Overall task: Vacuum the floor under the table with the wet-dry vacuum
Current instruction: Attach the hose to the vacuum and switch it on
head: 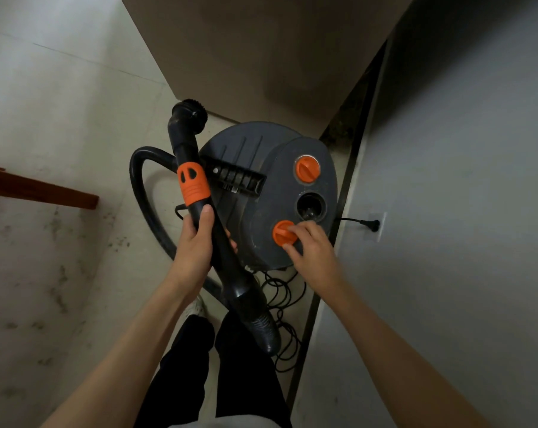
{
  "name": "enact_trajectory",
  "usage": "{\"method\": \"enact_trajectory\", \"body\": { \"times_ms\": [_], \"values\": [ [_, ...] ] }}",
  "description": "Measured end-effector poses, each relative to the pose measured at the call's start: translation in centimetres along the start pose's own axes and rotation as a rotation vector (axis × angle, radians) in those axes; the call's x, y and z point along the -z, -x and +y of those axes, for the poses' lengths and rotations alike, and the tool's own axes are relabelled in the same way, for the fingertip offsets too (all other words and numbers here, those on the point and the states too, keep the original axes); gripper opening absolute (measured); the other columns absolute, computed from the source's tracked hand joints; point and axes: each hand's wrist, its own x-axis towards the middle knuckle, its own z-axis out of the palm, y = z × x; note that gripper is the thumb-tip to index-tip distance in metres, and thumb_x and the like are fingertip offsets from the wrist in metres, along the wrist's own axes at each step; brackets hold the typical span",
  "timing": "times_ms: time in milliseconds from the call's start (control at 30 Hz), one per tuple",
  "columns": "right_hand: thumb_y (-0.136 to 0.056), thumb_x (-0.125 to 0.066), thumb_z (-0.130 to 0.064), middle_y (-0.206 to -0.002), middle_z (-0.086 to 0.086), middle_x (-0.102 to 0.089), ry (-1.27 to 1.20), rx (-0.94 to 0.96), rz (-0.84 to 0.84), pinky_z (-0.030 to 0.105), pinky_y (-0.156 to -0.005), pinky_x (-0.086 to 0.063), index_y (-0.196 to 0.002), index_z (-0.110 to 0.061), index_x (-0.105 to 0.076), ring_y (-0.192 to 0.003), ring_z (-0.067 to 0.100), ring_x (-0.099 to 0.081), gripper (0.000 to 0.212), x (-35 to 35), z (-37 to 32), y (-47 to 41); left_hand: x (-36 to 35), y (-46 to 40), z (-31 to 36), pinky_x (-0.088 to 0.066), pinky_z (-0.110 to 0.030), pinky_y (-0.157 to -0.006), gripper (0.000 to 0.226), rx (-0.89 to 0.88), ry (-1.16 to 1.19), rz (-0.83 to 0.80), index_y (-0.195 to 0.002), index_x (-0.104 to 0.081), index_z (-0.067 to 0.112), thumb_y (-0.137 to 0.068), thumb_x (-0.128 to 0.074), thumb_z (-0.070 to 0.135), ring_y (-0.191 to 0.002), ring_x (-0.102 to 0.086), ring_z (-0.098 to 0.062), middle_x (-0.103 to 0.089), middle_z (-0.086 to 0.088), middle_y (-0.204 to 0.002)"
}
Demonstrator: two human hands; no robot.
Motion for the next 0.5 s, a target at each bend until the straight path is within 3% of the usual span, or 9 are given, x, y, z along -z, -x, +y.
{"method": "enact_trajectory", "body": {
  "times_ms": [233, 367, 500],
  "values": [
    [-0.073, -0.077, -0.010, -0.081, 0.017, -0.060, 0.093, -0.017, 0.087, 0.034, -0.062, -0.053, -0.081, 0.004, -0.066, -0.076, 0.033, -0.061, 0.020, -0.3, -1.0, -1.2, -0.4, 1.0, -0.3, -0.052, -0.041, -0.068, 0.015, 0.004, 0.005, -0.005, -0.096, -0.041, 0.019, -0.100, -0.039, 0.033, -0.062, -0.056, -0.023, -0.052, -0.008, -0.072],
    [-0.086, -0.067, -0.013, -0.091, 0.020, -0.058, 0.098, -0.076, 0.058, 0.038, -0.075, -0.049, -0.089, 0.007, -0.064, -0.087, 0.035, -0.058, 0.021, -0.1, -1.6, -1.2, -0.3, 1.7, -0.8, -0.053, -0.040, -0.070, 0.013, 0.013, 0.019, -0.010, -0.098, -0.043, 0.021, -0.100, -0.039, 0.033, -0.063, -0.056, -0.021, -0.053, -0.008, -0.073],
    [-0.096, -0.054, -0.023, -0.107, 0.016, -0.056, 0.055, -0.207, 0.028, 0.031, -0.085, -0.040, -0.103, 0.004, -0.060, -0.100, 0.028, -0.054, 0.028, -0.1, -2.1, -1.3, -0.2, 2.1, -1.0, -0.052, -0.037, -0.066, 0.011, -0.002, 0.034, 0.001, -0.098, -0.043, 0.022, -0.100, -0.038, 0.032, -0.061, -0.056, -0.021, -0.053, -0.008, -0.072]
  ]
}}
